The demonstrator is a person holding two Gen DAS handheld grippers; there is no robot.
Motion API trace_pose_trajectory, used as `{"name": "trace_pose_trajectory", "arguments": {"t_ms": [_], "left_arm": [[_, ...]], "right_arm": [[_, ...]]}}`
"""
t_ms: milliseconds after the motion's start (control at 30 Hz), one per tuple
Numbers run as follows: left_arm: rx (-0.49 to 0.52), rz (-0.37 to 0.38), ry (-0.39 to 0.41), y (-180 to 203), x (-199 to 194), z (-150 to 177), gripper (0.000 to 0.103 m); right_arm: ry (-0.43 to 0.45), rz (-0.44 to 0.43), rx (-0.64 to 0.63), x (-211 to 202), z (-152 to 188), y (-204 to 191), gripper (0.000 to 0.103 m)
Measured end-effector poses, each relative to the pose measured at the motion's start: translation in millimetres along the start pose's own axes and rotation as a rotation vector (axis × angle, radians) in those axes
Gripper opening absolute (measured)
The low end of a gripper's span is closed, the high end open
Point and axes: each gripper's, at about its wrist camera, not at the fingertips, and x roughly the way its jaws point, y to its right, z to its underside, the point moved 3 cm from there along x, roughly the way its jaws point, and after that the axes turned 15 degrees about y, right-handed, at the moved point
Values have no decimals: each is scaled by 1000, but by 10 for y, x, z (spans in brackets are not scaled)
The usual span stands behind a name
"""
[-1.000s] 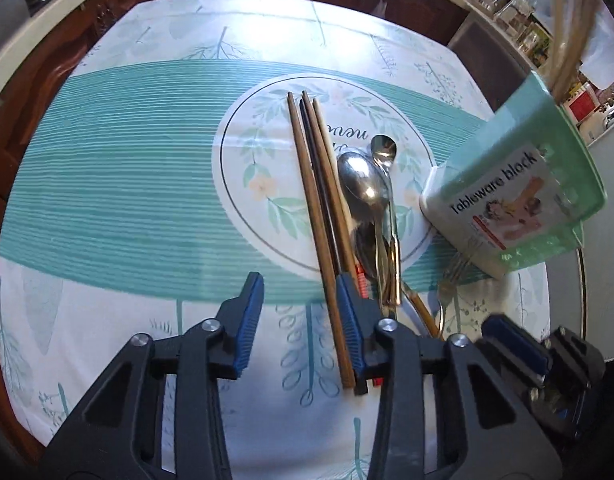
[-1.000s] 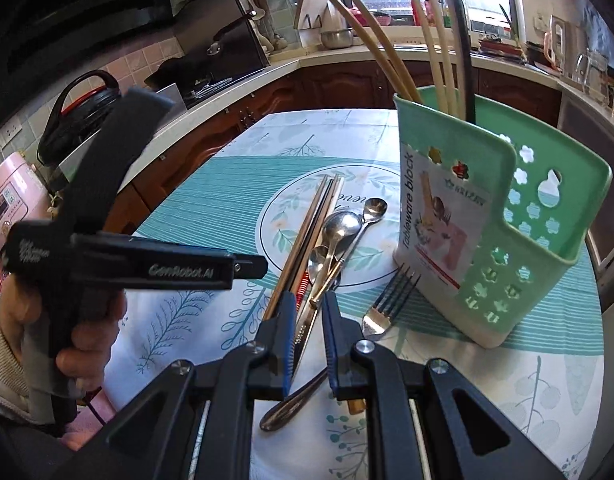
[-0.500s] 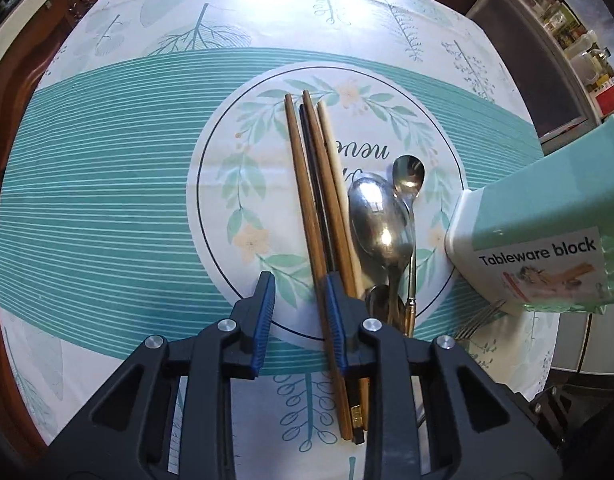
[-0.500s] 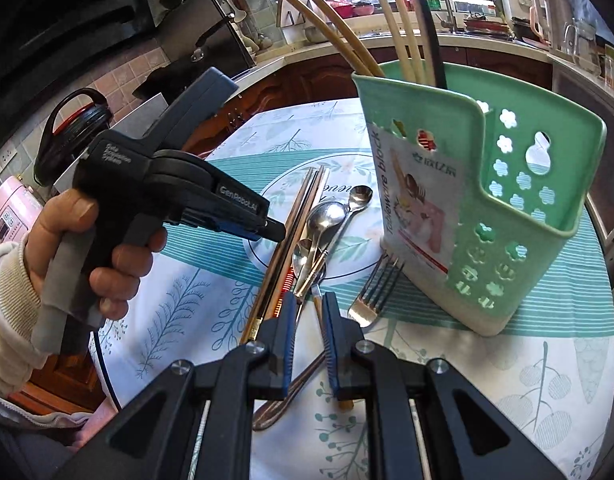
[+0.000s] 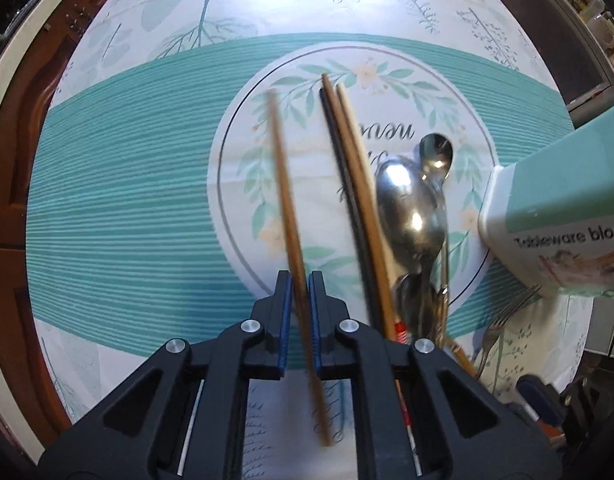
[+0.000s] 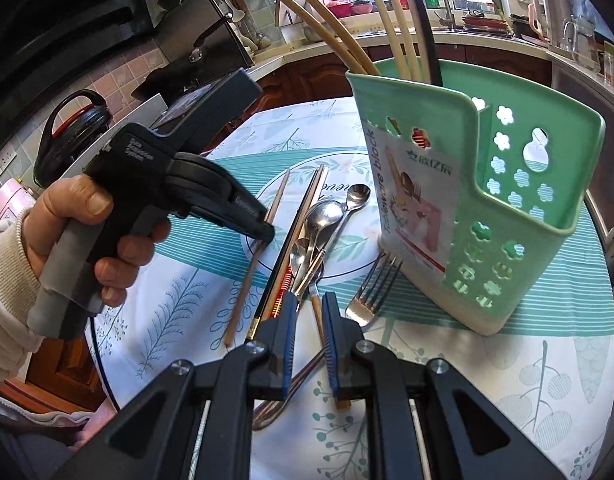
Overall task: Organize utensils
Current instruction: 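Grasp a brown wooden chopstick from the pile with the left gripper, then grasp a black chopstick with the right gripper while the left gripper holds the brown chopstick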
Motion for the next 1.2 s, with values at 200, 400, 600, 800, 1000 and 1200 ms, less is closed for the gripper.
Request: {"name": "trace_pose_trajectory", "arguments": {"t_ms": [200, 400, 600, 800, 1000, 1200], "left_arm": [[-17, -33, -41, -423, -90, 241, 5], [-35, -84, -70, -842, -177, 468, 5], [-17, -105, -58, -925, -226, 556, 6], [-46, -75, -82, -976, -206, 516, 6], [-69, -46, -80, -1310, -255, 539, 29], [-56, -31, -86, -1433, -287, 696, 35]], "right_arm": [[-3, -2, -19, -6, -10, -30, 13], [-40, -36, -77, 105, -141, -215, 13], [-164, -57, -21, 521, -423, -351, 13], [-377, 26, 53, 1119, -508, -401, 13], [-498, 102, 128, 1438, -509, -411, 13], [-552, 196, 137, 1547, -426, -380, 13]]}}
